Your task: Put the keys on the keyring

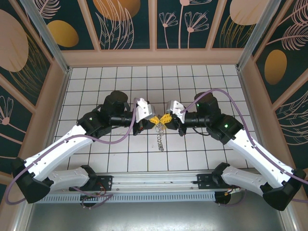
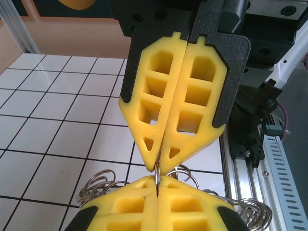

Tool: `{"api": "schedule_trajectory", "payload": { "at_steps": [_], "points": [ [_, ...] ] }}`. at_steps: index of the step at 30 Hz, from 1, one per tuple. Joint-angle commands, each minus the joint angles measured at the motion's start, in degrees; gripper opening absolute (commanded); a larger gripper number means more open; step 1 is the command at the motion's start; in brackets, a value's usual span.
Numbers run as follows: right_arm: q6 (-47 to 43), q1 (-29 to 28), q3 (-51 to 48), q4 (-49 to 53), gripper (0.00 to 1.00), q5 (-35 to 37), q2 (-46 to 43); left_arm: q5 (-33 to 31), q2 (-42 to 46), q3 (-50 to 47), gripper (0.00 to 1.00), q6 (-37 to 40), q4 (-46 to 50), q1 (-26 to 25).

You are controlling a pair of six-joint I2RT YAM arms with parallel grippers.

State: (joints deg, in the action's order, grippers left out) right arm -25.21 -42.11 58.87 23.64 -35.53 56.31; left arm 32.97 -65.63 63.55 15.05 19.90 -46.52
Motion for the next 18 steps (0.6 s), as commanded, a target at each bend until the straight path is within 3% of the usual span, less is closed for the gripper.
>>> {"api": "schedule_trajectory", "payload": {
  "at_steps": [1,8,18],
  "points": [
    [-0.13,-0.78,2.21,-1.96,0.00,0.31,-0.48,3.54,1.81,-0.14,0.00,-2.47,-6.15,-0.31],
    [2.02,-0.86,-0.50,-5.02,0.14,-2.75,-2.78,8.76,6.35,-4.49,0.00,-11.82,-21.52,-0.32],
    [3.35,-0.80,-1.82,-6.64,0.14,-4.37,-3.85,11.40,7.90,-9.12,0.00,-17.89,-32.85,-0.25]
  ]
}}
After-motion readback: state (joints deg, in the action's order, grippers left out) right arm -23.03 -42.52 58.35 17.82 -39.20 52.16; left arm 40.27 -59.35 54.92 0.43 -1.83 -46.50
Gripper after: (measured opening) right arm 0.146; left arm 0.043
